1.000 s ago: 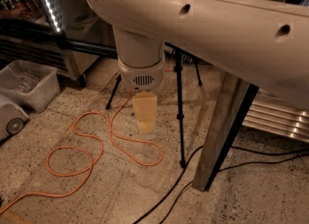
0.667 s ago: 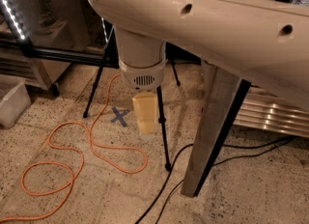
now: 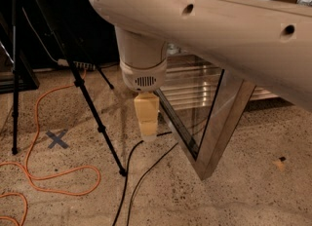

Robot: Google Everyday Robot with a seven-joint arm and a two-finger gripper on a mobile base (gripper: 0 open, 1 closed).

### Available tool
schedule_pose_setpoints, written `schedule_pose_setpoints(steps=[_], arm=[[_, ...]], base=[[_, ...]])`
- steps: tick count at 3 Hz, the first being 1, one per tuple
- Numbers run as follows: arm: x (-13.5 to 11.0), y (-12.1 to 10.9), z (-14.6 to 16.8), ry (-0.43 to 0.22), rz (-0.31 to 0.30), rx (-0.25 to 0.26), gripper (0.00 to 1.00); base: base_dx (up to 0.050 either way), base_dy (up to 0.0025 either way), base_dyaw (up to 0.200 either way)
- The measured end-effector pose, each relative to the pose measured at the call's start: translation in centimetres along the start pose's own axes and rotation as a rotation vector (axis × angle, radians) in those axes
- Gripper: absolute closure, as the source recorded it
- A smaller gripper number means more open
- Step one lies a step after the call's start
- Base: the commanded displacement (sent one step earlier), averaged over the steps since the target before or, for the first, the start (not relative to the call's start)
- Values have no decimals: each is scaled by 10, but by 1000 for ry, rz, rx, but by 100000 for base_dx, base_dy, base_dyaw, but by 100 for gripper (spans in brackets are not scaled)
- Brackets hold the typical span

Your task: Close left fridge door

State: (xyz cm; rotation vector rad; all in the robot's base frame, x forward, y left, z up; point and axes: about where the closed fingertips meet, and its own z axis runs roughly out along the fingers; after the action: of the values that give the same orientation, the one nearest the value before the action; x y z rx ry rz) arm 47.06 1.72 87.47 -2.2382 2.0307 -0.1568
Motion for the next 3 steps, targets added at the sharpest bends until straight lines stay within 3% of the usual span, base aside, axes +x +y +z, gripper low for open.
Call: schedule_pose_setpoints(steps=[1,2,3], arm=[[0,0,0,0,0,0,0],[0,0,0,0,0,0,0],[0,0,0,0,0,0,0]], base=[[-2,4,-19836],[4751,0,14],[0,0,0]])
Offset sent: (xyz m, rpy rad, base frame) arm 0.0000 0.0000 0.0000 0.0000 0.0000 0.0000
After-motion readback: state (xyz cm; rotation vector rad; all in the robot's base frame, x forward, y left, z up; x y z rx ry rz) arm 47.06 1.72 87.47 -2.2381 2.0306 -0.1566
